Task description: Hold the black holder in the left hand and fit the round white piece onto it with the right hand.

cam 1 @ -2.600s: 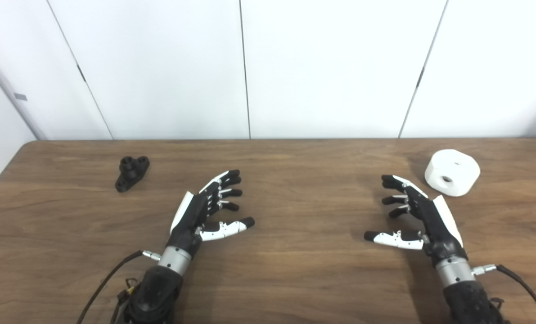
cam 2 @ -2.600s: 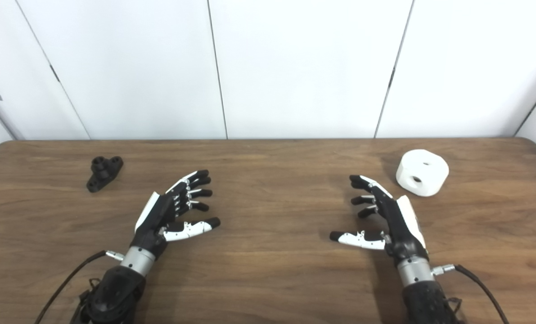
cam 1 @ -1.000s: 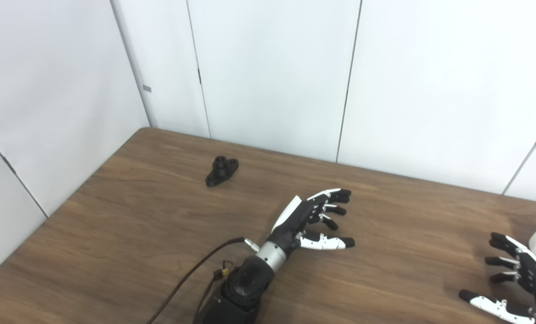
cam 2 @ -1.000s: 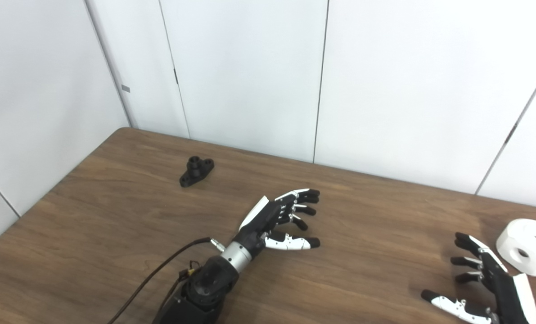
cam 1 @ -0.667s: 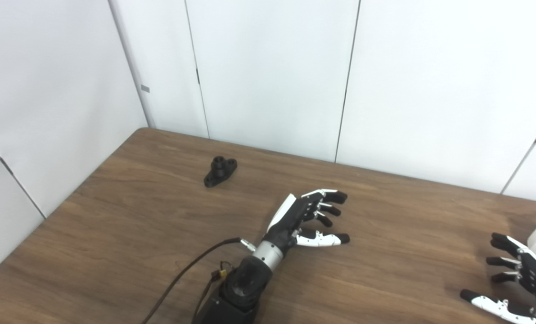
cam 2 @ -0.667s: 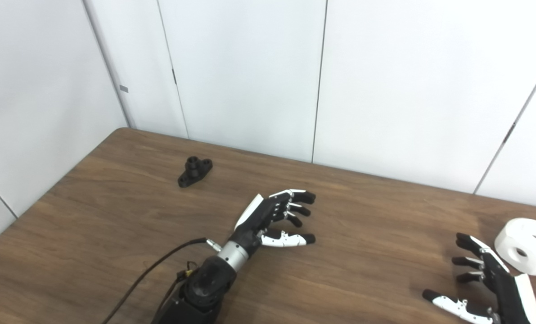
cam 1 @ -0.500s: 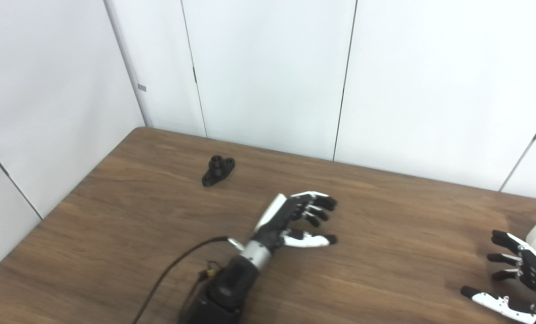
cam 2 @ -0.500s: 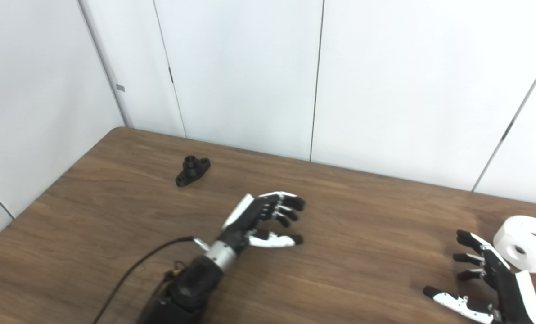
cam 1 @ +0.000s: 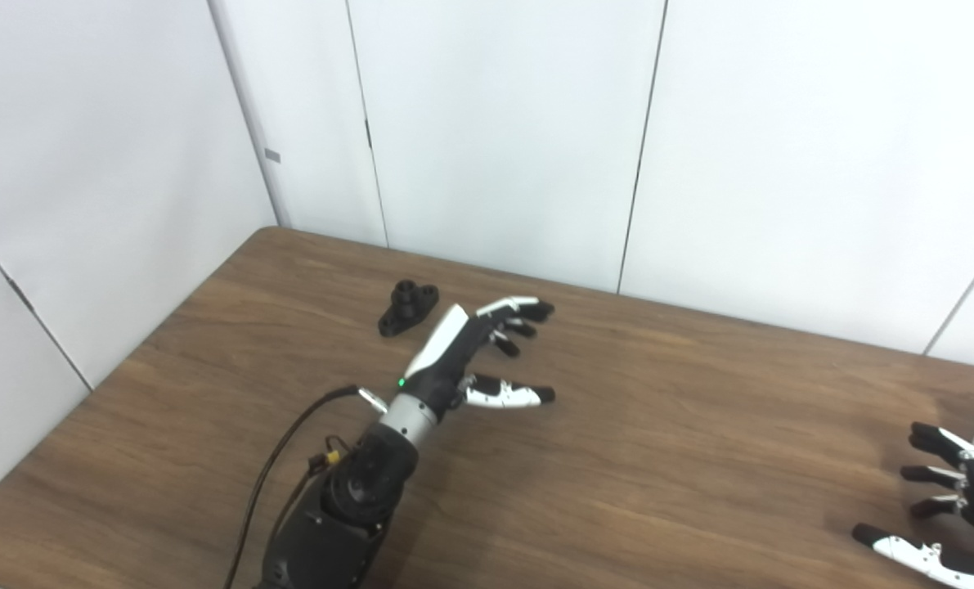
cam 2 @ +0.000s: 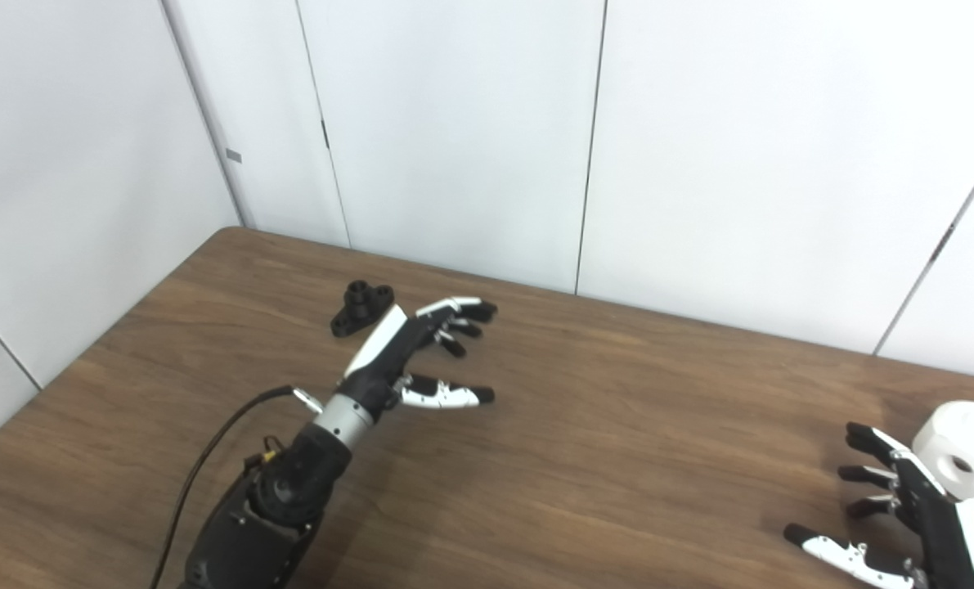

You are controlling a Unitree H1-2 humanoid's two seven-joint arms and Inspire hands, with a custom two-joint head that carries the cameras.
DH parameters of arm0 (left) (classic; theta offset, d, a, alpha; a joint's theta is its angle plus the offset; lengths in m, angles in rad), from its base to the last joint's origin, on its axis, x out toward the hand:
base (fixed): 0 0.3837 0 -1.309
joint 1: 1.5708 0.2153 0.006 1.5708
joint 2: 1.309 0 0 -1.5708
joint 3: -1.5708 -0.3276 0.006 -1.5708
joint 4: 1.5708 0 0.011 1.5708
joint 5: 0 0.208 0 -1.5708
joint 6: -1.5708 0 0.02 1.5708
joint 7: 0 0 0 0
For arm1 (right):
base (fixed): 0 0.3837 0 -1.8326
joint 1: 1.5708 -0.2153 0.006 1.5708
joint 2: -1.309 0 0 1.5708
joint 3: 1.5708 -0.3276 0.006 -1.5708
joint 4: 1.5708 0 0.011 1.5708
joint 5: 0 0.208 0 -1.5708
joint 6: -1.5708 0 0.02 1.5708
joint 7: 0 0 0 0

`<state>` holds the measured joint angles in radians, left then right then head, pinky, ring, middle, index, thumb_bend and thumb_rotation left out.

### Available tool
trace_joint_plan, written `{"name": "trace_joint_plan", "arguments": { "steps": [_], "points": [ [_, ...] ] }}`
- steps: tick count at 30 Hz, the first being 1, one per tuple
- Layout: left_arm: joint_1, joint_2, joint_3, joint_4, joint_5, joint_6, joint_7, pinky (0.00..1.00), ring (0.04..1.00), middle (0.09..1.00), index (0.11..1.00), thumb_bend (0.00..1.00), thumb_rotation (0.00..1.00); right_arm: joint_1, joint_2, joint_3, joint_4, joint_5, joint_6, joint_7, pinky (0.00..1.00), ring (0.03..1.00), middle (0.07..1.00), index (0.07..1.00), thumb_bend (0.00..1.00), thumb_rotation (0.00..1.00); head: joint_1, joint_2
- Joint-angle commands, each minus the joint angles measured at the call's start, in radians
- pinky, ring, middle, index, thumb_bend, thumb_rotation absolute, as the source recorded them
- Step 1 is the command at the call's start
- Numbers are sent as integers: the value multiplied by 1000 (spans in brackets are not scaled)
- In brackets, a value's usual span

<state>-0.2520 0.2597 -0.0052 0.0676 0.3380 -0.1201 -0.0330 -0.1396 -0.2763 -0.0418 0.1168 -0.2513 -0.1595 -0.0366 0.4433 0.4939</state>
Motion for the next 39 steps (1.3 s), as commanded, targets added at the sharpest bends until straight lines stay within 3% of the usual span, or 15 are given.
{"name": "trace_joint_plan", "arguments": {
  "steps": [1,5,10,14,21,27,34,39],
  "points": [
    [-45,35,27,-31,36,-10,54,660,791,821,778,776,22,-8,-22,-12,-5,3,9,0,551,693,813,804,800,94,-1,1],
    [-66,45,64,-37,117,15,137,772,822,852,762,759,41,-10,-25,-12,3,0,0,-4,553,693,811,803,796,98,-4,3],
    [-94,46,101,-30,211,67,245,762,908,926,759,768,74,-8,-22,-15,-7,1,15,-6,549,686,806,796,799,75,-2,6],
    [-119,51,126,-4,264,92,340,869,991,983,755,792,120,-7,-25,-15,-8,3,14,-3,548,686,808,798,792,70,1,8],
    [-157,79,132,76,360,146,469,976,1000,1000,794,826,216,-7,-31,-16,-3,7,10,1,559,701,827,803,785,87,3,7],
    [-180,100,129,134,375,198,509,978,1000,1000,807,879,215,-6,-35,-16,-3,9,4,1,535,677,811,797,789,67,6,12],
    [-199,127,118,191,356,318,451,1000,1000,1000,806,974,320,-2,-35,-18,-13,12,16,5,542,687,816,799,787,93,5,15],
    [-203,144,100,229,329,350,414,1000,1000,1000,810,1000,407,1,-37,-18,-16,10,13,2,544,691,818,799,786,82,5,19]
  ]
}}
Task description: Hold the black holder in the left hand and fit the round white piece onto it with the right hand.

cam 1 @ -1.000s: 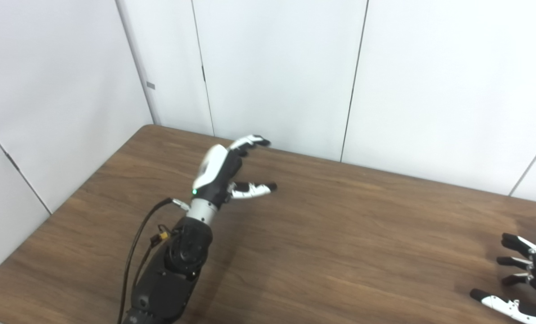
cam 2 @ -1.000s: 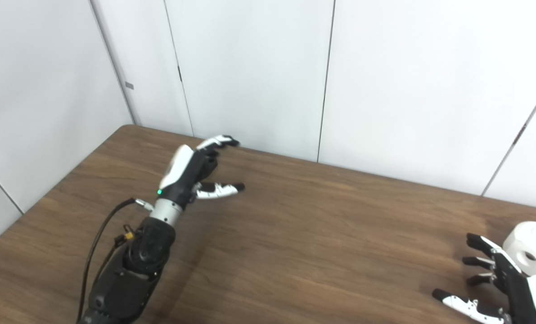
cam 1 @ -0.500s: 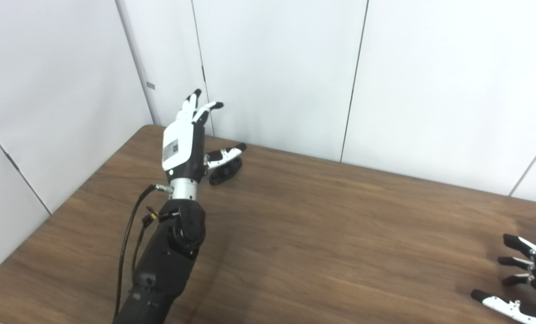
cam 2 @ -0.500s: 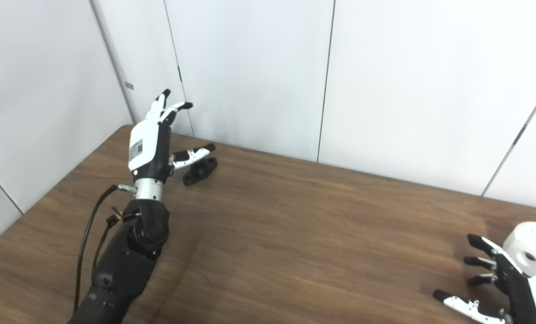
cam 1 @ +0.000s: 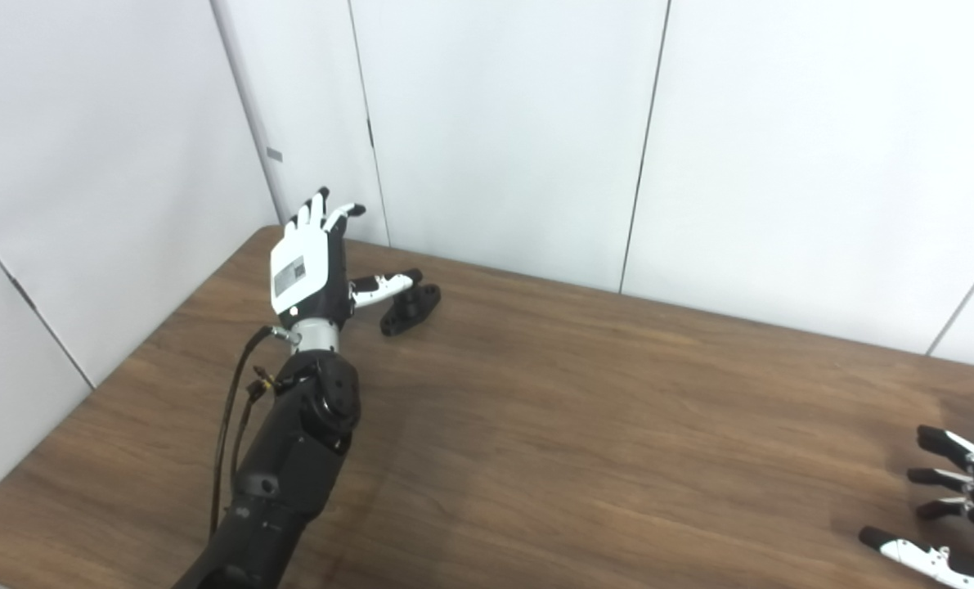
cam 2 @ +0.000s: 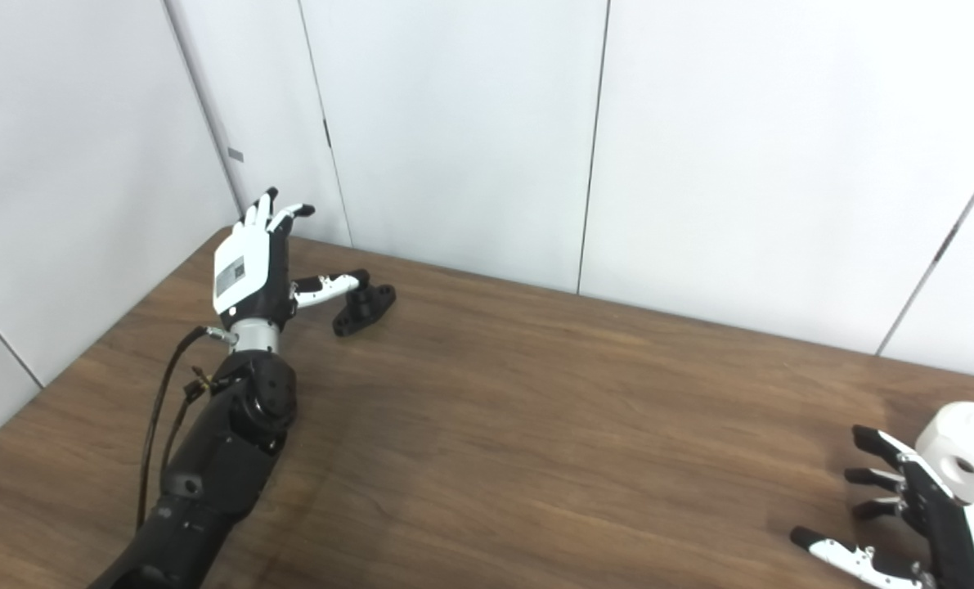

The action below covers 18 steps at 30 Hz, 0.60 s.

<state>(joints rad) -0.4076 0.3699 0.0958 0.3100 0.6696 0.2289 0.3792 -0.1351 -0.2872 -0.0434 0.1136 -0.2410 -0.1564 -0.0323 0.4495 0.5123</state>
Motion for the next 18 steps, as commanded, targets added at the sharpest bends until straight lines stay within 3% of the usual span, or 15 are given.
{"name": "trace_joint_plan", "arguments": {
  "steps": [1,10,18],
  "points": [
    [-48,36,-4,-6,-9,4,-5,1000,1000,1000,808,1000,399,-3,-26,-17,-13,0,12,-2,547,692,818,799,786,77,-1,1],
    [-43,50,-46,29,-31,55,-71,1000,1000,1000,822,1000,410,-2,-25,-19,-18,0,21,-1,545,691,817,796,789,74,-6,2],
    [-43,50,-86,65,-32,84,-85,1000,1000,1000,798,1000,384,5,-24,-22,-34,2,32,0,533,685,814,792,791,81,-16,5]
  ]
}}
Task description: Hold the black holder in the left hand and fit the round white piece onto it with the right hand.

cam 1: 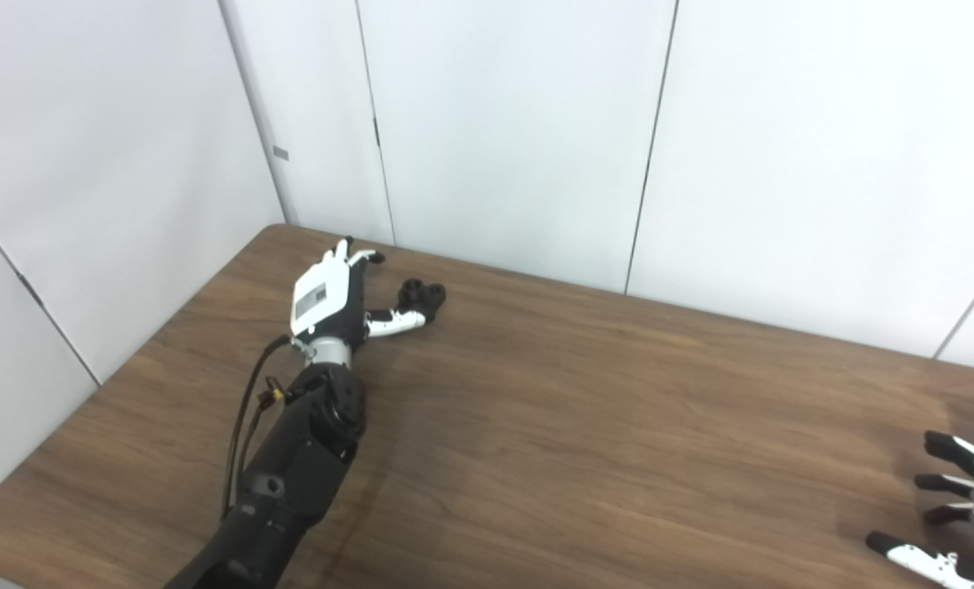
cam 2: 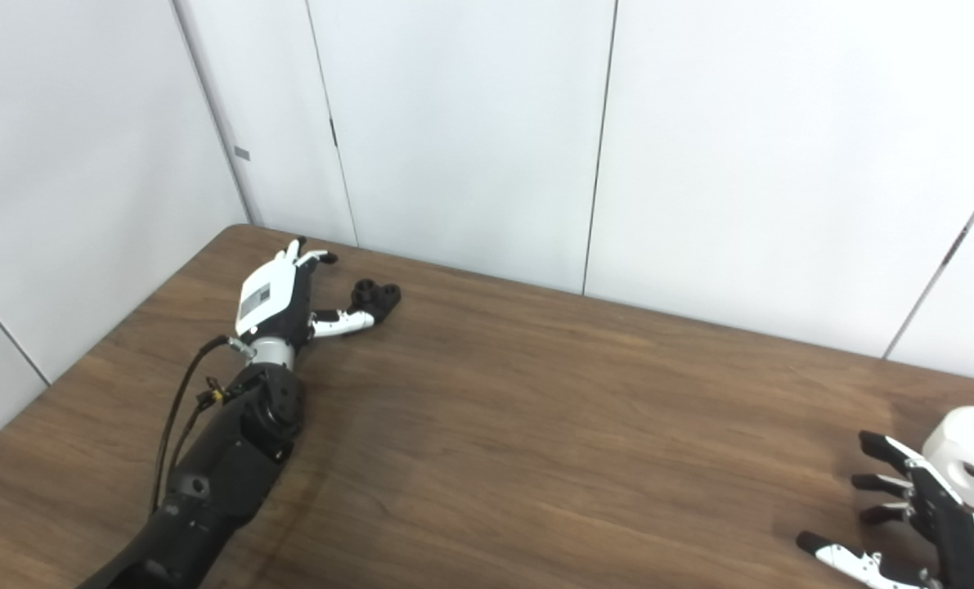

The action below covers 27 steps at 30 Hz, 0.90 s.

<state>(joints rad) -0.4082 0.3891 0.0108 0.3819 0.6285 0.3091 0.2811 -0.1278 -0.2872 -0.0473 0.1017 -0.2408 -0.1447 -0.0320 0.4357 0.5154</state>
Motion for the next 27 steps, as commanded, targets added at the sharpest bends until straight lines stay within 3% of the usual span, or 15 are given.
{"name": "trace_joint_plan", "arguments": {
  "steps": [1,4,8,16,24,27],
  "points": [
    [-44,31,-6,-2,11,9,10,1000,1000,1000,798,1000,379,-1,-24,-19,-26,4,22,1,532,685,815,793,790,84,-2,2],
    [-50,30,-22,21,20,24,19,1000,1000,1000,795,1000,364,2,-26,-21,-29,3,21,1,528,682,812,790,795,103,-3,4],
    [-55,50,-90,81,92,44,53,1000,1000,1000,788,1000,355,11,-28,-23,-49,-1,33,3,522,678,806,787,798,98,-5,9],
    [-60,46,-127,161,93,52,97,1000,1000,1000,793,1000,337,24,-35,-30,-58,1,35,7,527,676,803,788,794,104,-5,16],
    [-64,33,-133,216,51,1,128,1000,1000,1000,797,987,330,38,-35,-34,-71,7,49,22,548,690,812,797,772,89,-5,23],
    [-67,11,-98,224,-18,-53,135,1000,1000,1000,765,962,300,43,-35,-35,-82,12,58,29,550,698,820,800,760,94,-8,26]
  ]
}}
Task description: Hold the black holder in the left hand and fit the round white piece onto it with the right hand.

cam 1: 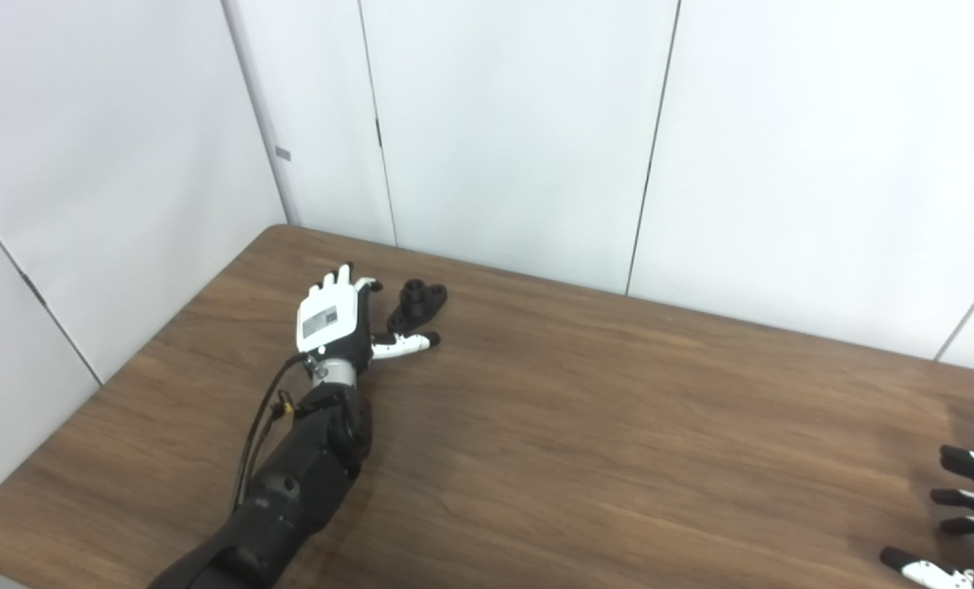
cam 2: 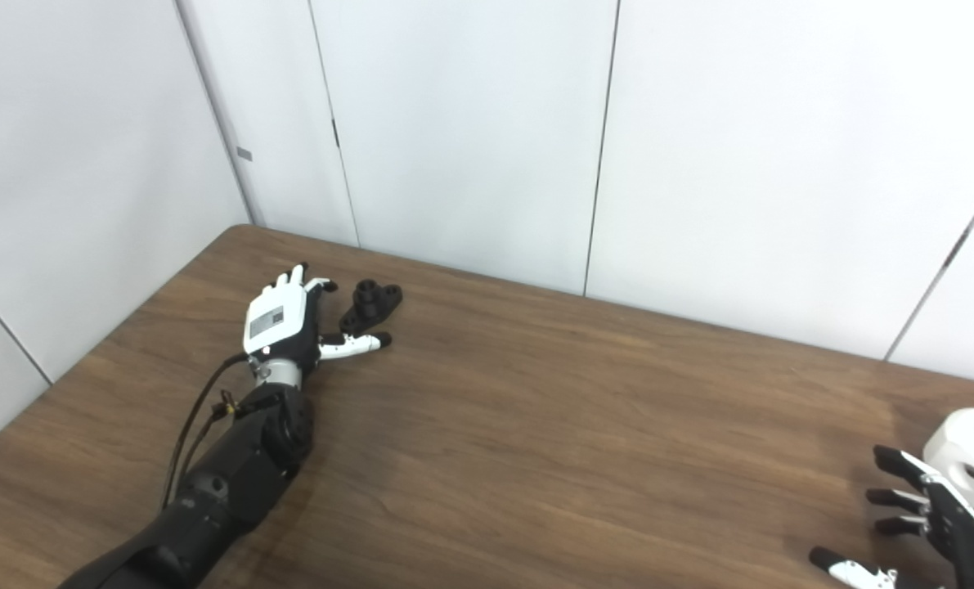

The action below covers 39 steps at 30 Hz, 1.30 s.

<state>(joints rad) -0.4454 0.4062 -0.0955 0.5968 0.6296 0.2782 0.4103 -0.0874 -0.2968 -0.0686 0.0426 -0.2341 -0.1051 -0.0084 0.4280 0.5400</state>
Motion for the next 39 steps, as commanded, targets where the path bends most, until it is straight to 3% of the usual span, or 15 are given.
{"name": "trace_joint_plan", "arguments": {
  "steps": [1,7,15,32,39],
  "points": [
    [-33,-16,26,13,-50,-38,6,1000,1000,1000,746,955,282,5,-25,-14,-27,6,21,7,552,700,823,801,757,97,-2,2],
    [-53,-56,100,30,-205,-78,-51,972,1000,989,676,904,251,9,-20,-12,-33,-2,19,0,548,695,820,795,748,95,-8,8],
    [-61,-94,139,44,-300,-96,-73,960,1000,981,665,883,246,7,-21,-12,-30,-3,10,-3,535,687,813,789,744,84,-9,12],
    [-65,-115,133,104,-294,-133,-27,903,1000,990,678,880,198,24,-22,-15,-86,-2,66,6,540,687,811,788,713,86,-16,30],
    [-63,-112,96,134,-212,-122,79,951,1000,985,692,899,172,26,-27,-17,-95,0,75,9,547,690,813,791,709,78,-13,36]
  ]
}}
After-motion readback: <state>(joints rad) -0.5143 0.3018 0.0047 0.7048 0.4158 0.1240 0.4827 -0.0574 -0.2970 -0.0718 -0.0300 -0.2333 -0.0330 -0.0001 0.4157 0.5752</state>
